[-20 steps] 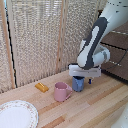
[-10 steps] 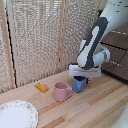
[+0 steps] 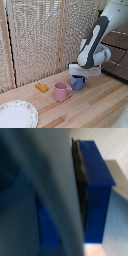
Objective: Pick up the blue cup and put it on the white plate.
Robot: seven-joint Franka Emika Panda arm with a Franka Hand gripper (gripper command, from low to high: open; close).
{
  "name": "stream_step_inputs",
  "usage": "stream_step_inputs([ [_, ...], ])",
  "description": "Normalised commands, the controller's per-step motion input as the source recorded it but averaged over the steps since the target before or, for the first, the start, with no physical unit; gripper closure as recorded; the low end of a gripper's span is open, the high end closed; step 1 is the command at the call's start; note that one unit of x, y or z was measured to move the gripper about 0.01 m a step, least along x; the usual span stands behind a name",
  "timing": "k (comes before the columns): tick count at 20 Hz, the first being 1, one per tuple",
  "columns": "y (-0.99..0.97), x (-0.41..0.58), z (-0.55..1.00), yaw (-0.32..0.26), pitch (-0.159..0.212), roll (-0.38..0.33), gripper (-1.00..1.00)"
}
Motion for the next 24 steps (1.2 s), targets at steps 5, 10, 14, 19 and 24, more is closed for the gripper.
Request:
stream_step_inputs([
  [5, 0.07, 0.284, 1.0, 0.035, 0.049, 0.0, 1.0],
  [10, 0.36, 0.476, 0.91, 0.08, 0.155, 0.0, 1.0],
  [14, 0.66, 0.396, 0.77, 0.078, 0.196, 0.0, 1.0],
  [19, 0.82, 0.357, 0.6, 0.053, 0.142, 0.0, 1.0],
  [24, 0.89, 0.295, 0.33, 0.008, 0.03, 0.0, 1.0],
])
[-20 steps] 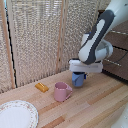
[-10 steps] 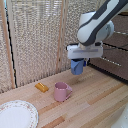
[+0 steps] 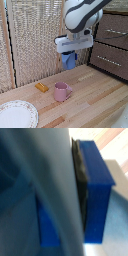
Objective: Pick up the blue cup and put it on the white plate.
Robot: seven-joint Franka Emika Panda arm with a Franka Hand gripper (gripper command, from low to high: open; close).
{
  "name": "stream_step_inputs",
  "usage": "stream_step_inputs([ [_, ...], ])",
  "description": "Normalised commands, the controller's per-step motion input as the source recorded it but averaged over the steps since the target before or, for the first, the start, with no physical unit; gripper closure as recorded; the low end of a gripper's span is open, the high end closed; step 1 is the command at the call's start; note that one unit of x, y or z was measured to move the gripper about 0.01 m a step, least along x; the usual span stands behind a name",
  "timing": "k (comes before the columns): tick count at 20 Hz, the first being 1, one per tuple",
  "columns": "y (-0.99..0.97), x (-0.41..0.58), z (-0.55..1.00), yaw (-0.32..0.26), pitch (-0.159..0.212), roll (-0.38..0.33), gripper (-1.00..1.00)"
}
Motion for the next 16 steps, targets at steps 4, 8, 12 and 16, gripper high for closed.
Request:
stream_step_inputs([
  [4, 0.87, 0.292, 0.08, 0.0, -0.023, 0.0, 1.0],
  [8, 0.88, 0.271, 0.04, 0.0, -0.027, 0.0, 1.0],
  [12, 0.88, 0.252, 0.04, 0.003, -0.017, 0.001, 1.0],
  [16, 0.93, 0.221, 0.03, 0.023, 0.017, 0.004, 1.0],
])
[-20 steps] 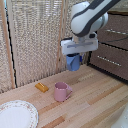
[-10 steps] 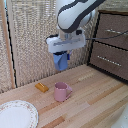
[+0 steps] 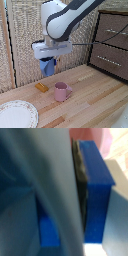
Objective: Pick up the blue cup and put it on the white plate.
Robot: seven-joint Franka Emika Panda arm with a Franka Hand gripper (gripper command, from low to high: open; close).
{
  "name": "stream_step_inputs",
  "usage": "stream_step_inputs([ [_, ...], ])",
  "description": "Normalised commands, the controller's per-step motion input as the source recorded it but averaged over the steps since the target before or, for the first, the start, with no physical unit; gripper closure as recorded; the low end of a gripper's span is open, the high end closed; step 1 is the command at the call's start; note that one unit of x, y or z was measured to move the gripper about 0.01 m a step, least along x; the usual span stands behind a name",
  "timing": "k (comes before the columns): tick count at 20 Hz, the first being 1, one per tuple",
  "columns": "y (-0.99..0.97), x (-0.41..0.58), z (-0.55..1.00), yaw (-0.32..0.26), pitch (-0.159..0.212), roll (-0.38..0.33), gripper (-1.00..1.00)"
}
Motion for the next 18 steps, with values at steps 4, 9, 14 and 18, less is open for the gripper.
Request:
stream_step_inputs([
  [4, 0.97, 0.225, 0.01, 0.03, 0.07, 0.0, 1.0],
  [9, 0.98, 0.238, 0.0, 0.03, 0.08, 0.0, 1.0],
  [14, 0.99, 0.256, -0.03, 0.033, 0.094, 0.0, 1.0],
  [18, 1.0, 0.274, -0.16, 0.043, 0.096, 0.0, 1.0],
])
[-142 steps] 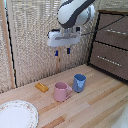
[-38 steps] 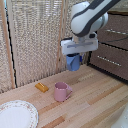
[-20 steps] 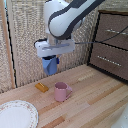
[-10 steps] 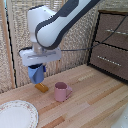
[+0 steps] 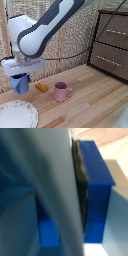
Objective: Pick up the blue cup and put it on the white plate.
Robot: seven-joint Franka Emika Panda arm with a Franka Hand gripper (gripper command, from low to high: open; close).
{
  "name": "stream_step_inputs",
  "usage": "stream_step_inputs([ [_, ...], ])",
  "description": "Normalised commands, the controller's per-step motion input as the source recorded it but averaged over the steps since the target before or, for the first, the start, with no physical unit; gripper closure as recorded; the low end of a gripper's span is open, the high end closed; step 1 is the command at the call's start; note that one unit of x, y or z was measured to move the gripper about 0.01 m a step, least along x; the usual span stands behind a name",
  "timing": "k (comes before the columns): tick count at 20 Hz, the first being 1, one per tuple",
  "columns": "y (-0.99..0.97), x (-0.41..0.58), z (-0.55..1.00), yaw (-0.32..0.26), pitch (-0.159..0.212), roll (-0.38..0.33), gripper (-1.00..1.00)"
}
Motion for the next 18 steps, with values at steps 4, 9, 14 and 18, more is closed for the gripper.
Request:
stream_step_inputs([
  [4, 0.87, 0.121, -0.35, 0.077, 0.075, -0.007, 1.0],
  [9, 0.61, 0.001, -0.5, 0.089, 0.011, -0.132, 1.0],
  [14, 0.3, 0.004, -0.36, 0.068, -0.045, -0.316, 1.0],
  [18, 0.0, 0.126, 0.0, 0.086, -0.14, -0.375, 1.0],
])
